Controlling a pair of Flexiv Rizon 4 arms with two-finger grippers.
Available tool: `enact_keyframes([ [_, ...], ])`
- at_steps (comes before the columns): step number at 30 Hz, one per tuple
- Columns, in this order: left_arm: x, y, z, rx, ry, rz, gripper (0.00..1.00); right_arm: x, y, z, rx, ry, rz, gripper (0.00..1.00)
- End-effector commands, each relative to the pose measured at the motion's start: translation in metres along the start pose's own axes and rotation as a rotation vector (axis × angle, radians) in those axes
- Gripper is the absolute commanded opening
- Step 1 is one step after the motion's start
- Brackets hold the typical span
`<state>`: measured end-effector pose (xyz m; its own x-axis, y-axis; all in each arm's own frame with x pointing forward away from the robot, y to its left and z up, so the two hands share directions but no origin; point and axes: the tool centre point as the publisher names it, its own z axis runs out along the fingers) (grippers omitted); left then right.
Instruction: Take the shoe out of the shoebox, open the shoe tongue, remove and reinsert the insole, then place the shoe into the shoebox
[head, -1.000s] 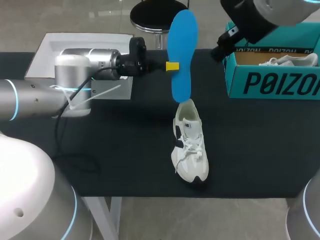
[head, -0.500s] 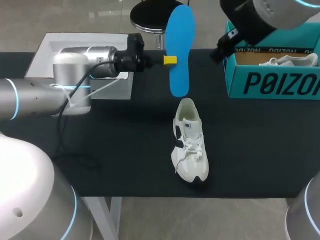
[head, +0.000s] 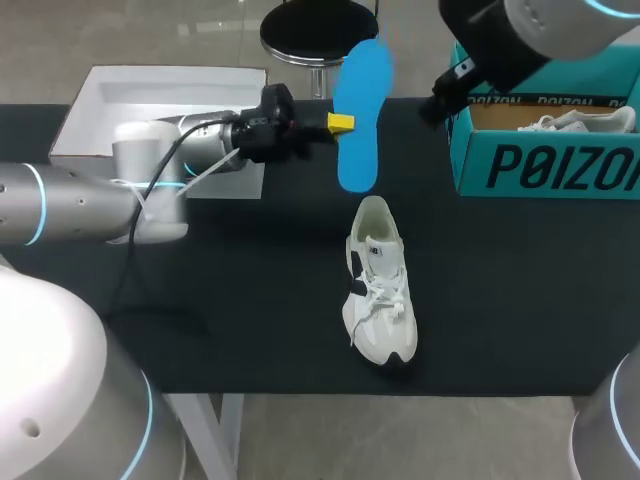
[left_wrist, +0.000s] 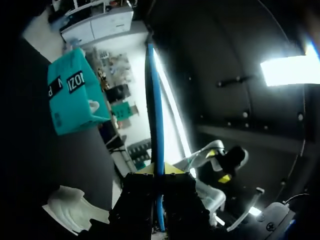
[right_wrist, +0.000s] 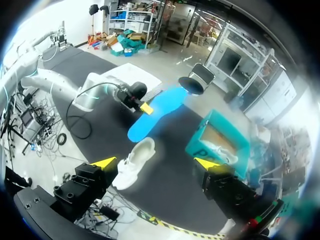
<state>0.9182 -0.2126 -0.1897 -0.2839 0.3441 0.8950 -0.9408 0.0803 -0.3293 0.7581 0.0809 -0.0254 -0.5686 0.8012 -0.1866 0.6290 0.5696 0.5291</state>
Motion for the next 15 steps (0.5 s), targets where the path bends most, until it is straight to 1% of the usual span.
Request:
enact_keyframes([
  [1,0.007,0.005,0.005,-0.006,-0.03,-0.02,0.0,-0.001,-0.002,0.005,-0.01,0.005,0.002,1.0],
  [8,0.014,0.016,0.005,-0.012,-0.112,0.039,0.0,-0.002,-0.001,0.01,-0.019,0.013,0.001,1.0],
  [15,0.022,0.025,0.002,-0.01,-0.119,0.036,0.0,-0.007,-0.004,0.004,-0.024,0.01,0.001,1.0],
])
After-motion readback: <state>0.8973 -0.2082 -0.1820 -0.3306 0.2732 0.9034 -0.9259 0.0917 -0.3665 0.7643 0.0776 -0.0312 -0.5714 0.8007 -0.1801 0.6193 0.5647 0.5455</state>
